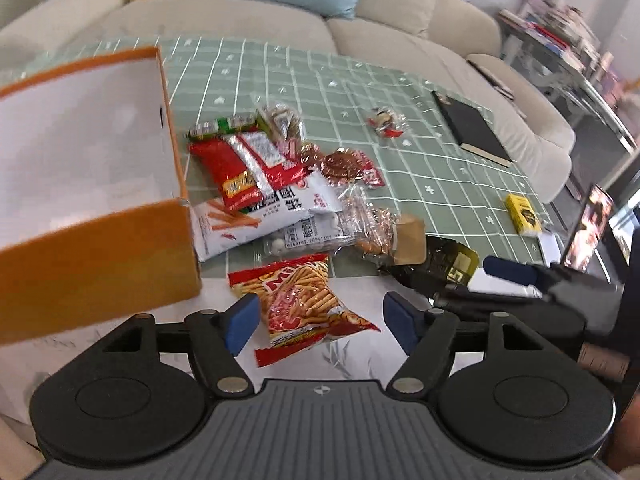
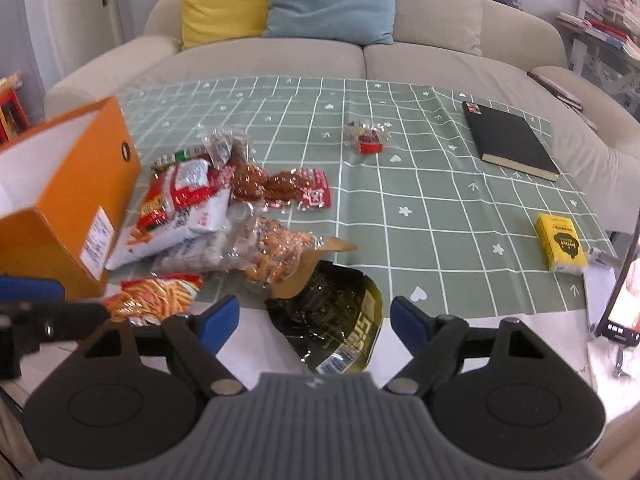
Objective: Organize snacks
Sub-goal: 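Grasp the red Mimi snack bag with left tool while right tool grasps the dark green packet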
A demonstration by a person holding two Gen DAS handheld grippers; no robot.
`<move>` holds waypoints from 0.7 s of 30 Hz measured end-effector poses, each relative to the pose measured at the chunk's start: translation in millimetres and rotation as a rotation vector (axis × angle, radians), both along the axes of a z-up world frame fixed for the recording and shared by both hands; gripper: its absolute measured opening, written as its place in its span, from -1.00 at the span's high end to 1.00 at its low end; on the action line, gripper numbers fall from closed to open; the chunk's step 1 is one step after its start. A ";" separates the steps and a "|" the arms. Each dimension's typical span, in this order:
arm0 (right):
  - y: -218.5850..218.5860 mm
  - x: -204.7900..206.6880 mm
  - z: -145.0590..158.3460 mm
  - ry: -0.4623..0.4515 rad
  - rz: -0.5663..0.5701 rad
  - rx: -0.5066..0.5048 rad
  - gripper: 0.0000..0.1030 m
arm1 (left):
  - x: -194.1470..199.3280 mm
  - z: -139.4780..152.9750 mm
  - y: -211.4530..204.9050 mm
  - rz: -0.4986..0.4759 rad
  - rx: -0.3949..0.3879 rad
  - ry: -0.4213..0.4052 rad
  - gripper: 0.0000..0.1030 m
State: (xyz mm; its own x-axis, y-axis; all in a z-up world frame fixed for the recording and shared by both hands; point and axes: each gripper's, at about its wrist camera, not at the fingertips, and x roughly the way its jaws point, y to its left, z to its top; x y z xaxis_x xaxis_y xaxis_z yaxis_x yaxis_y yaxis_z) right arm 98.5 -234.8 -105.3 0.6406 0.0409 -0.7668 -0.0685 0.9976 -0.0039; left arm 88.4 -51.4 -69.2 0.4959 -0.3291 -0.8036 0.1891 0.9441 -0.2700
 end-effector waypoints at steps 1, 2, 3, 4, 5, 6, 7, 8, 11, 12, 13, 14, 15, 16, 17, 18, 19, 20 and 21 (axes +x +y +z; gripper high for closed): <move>1.7 2.7 -2.9 0.009 0.005 -0.009 -0.56 | 3.9 -3.3 -1.2 0.017 0.003 0.021 -0.60; 2.5 5.1 -5.1 0.018 0.008 -0.015 -0.56 | 7.8 -7.4 -1.9 0.032 0.008 0.039 -0.60; 3.0 8.9 -8.4 0.028 0.012 -0.019 -0.57 | 11.0 -10.9 -2.4 0.048 0.013 0.057 -0.60; 4.0 12.6 -11.3 0.037 0.015 -0.022 -0.58 | 14.4 -14.8 -2.3 0.064 0.018 0.076 -0.60; 5.0 17.1 -14.7 0.046 0.019 -0.028 -0.58 | 17.5 -18.3 -1.9 0.081 0.020 0.091 -0.60; 5.7 21.1 -17.1 0.050 0.023 -0.037 -0.58 | 20.3 -21.2 -1.2 0.094 0.019 0.104 -0.60; 7.0 24.8 -19.4 0.050 0.028 -0.049 -0.58 | 22.9 -23.3 -0.8 0.103 0.015 0.114 -0.60; 8.3 28.2 -21.4 0.049 0.034 -0.061 -0.58 | 24.3 -24.1 -1.0 0.108 0.013 0.121 -0.60; 12.8 37.3 -26.6 0.050 0.057 -0.074 -0.58 | 30.2 -28.3 -3.0 0.119 0.011 0.147 -0.60; 13.1 38.6 -27.7 0.054 0.061 -0.073 -0.57 | 31.7 -29.6 -4.0 0.118 0.012 0.153 -0.60; 13.9 39.6 -28.9 0.058 0.065 -0.073 -0.57 | 33.5 -31.3 -5.1 0.117 0.016 0.158 -0.60; 14.2 39.9 -29.8 0.064 0.069 -0.073 -0.56 | 34.1 -32.5 -6.7 0.116 0.021 0.162 -0.59; 14.3 39.8 -31.0 0.068 0.073 -0.073 -0.54 | 34.7 -33.9 -7.0 0.118 0.029 0.165 -0.59; 14.5 40.4 -32.8 0.076 0.076 -0.073 -0.50 | 35.8 -35.9 -7.2 0.119 0.037 0.170 -0.58; 14.3 41.4 -34.5 0.086 0.078 -0.070 -0.47 | 36.6 -38.0 -8.3 0.118 0.040 0.178 -0.57; 13.5 41.6 -35.8 0.099 0.077 -0.064 -0.43 | 37.2 -40.4 -8.1 0.119 0.041 0.189 -0.56; 12.6 42.1 -37.0 0.110 0.076 -0.055 -0.36 | 37.7 -42.7 -7.2 0.121 0.039 0.200 -0.56; 12.3 42.5 -38.4 0.116 0.073 -0.048 -0.29 | 37.1 -44.3 -6.4 0.121 0.031 0.206 -0.56; 11.1 42.6 -38.6 0.120 0.068 -0.042 -0.22 | 36.7 -45.4 -5.4 0.123 0.025 0.210 -0.56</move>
State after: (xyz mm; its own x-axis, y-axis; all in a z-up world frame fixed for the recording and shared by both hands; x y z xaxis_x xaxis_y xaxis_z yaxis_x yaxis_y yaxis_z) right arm 141.1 -223.6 -143.9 0.5409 0.0469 -0.8398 -0.1382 0.9898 -0.0337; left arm 125.1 -56.9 -114.7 0.3519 -0.2556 -0.9005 0.0147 0.9634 -0.2678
